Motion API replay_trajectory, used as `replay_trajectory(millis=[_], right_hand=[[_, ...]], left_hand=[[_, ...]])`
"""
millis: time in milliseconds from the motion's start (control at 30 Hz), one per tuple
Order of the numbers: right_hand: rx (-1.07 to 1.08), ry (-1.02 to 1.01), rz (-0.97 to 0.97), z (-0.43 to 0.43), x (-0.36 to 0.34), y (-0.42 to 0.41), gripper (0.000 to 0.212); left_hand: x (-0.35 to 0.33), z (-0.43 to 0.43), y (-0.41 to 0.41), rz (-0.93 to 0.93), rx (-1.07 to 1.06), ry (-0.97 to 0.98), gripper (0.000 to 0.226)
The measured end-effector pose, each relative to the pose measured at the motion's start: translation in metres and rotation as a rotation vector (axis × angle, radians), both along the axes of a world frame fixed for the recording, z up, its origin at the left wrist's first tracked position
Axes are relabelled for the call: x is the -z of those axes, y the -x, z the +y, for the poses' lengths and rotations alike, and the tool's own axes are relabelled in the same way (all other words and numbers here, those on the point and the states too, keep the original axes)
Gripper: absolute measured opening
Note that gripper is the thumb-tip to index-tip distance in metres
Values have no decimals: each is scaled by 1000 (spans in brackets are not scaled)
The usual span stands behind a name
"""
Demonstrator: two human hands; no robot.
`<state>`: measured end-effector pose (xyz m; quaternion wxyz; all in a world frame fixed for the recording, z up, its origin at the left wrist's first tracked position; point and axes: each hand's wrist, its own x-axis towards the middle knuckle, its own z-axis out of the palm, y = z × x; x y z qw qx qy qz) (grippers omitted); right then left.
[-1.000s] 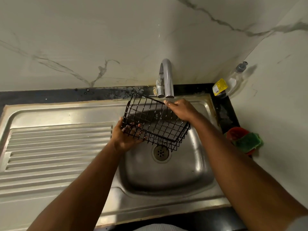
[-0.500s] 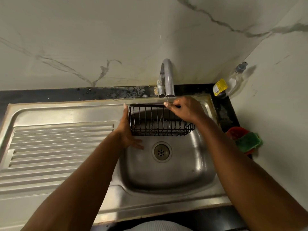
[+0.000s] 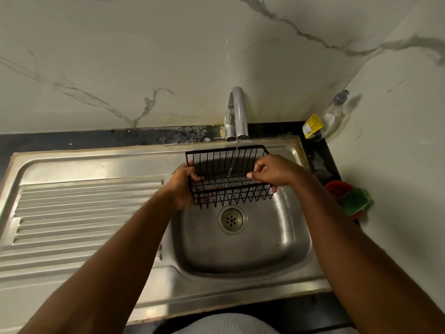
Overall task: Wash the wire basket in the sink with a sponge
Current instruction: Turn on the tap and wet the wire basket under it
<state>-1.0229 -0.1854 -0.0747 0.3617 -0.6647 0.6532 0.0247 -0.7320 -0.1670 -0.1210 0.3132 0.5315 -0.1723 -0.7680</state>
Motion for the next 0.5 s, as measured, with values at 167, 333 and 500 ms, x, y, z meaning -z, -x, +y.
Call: replay_trajectory(millis=[167,333,500], right_hand=[[-19,167,-13,9,12,-4,17],[-67,158,384,7,12,-23,24],[-138,224,464,-7,7,-44,27]], left_hand=[[7,3,-1,-86,-90,121,68],[3,4,9,-129,-112,196,69],[-3,-2,17,-217,-34,309,63]])
